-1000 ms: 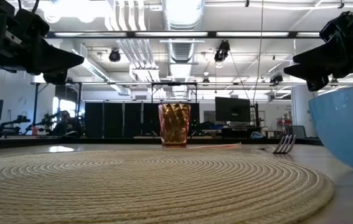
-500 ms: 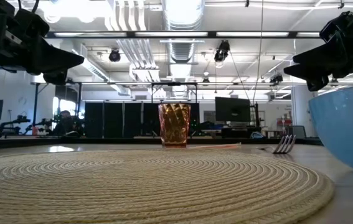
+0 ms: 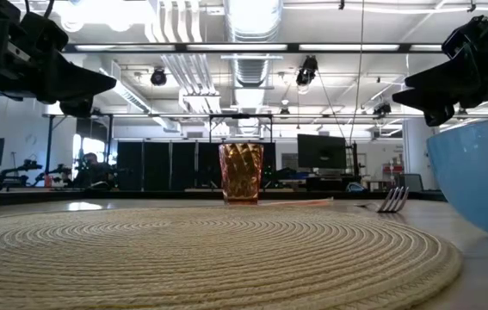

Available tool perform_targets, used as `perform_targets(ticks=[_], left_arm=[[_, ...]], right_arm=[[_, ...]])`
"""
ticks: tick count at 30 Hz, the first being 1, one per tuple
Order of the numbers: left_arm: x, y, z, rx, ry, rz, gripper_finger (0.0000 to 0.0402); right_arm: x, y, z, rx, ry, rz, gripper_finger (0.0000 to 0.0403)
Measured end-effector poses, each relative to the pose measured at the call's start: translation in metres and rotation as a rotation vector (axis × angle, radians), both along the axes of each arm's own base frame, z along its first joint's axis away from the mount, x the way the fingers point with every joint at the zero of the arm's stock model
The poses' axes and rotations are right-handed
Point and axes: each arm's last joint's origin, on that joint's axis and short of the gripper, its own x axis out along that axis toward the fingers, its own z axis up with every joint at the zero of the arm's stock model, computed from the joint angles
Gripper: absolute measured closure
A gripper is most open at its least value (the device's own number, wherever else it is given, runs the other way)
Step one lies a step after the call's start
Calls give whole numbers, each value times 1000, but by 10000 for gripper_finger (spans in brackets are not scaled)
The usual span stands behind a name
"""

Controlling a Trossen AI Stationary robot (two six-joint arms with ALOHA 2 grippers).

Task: Pick & Place Utensil

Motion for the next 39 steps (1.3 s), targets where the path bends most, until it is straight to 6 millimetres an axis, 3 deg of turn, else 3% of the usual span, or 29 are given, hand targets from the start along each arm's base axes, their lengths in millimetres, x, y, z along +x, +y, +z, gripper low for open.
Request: perform_targets(ticks=[10, 15, 39], left_arm=[[0, 0, 0, 5, 0, 0, 399], [0, 1, 0, 93, 6, 12, 399], [0, 1, 0, 92, 6, 21, 399]], right_arm=[[0, 0, 0, 0, 0, 0, 193], [0, 0, 0, 0, 0, 0, 193], [0, 0, 0, 0, 0, 0, 193]])
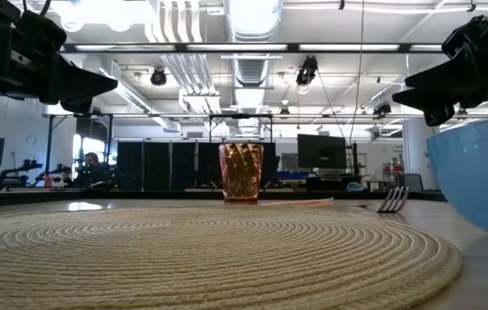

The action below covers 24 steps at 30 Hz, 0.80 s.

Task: Pick & Place Utensil
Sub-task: Put the brown cup to the top left of the brown mat

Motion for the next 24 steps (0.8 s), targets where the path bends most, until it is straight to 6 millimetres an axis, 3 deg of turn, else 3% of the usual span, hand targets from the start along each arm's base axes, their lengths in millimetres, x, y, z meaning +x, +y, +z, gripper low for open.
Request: perform_targets(ticks=[17, 24], left_arm=[[1, 0, 6, -79, -64, 2, 395], [2, 1, 4, -44, -47, 52, 320]], right_arm=[[0, 0, 0, 0, -1, 0, 193], [0, 0, 0, 0, 0, 0, 193]])
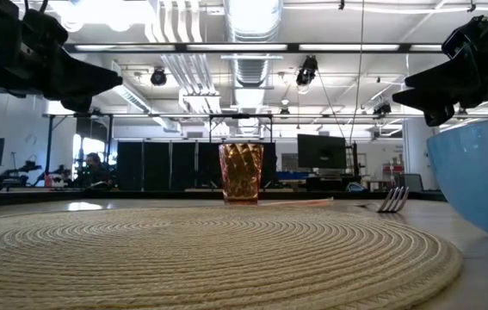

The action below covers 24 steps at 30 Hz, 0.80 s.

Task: Pick & Place Utensil
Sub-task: Put the brown cup to the top left of the brown mat

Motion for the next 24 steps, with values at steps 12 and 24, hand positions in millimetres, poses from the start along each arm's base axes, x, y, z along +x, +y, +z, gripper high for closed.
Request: perform_targets(ticks=[12, 24], left_arm=[[-1, 6, 0, 25, 8, 207, 212], [-1, 6, 0, 1, 0, 196, 215]], right_arm=[[0, 0, 0, 0, 0, 0, 193], [0, 0, 1, 37, -9, -3, 193]])
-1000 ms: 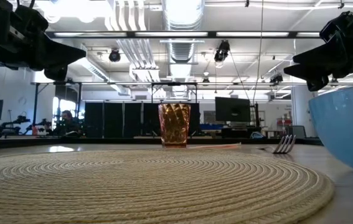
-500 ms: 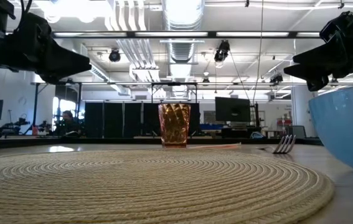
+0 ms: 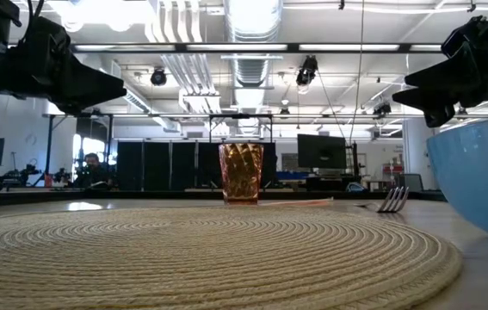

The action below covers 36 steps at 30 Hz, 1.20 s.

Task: Pick & Place Utensil
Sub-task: Put the brown cup to the top left of the brown mat

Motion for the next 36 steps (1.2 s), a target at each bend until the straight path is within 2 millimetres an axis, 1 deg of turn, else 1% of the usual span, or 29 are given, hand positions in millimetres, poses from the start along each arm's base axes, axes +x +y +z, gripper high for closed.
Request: perform_targets(ticks=[4, 9, 18, 21, 27, 32, 36], left_arm=[[0, 0, 2, 19, -9, -3, 215], [0, 0, 8, 51, -47, -2, 216], [0, 0, 20, -3, -99, -13, 216], [0, 0, 23, -36, -118, -14, 216], [0, 0, 36, -41, -157, -15, 216], [-1, 0, 45, -31, -180, -14, 216], [-1, 0, 49, -31, -194, -14, 216]], right_arm=[[0, 0, -1, 16, 4, -1, 193], [0, 0, 0, 18, 4, -1, 193], [0, 0, 0, 18, 2, -2, 193], [0, 0, 1, -11, -8, 0, 193], [0, 0, 5, 24, -58, -2, 193], [0, 0, 11, 16, -118, -2, 193], [0, 0, 17, 70, -180, -1, 193]])
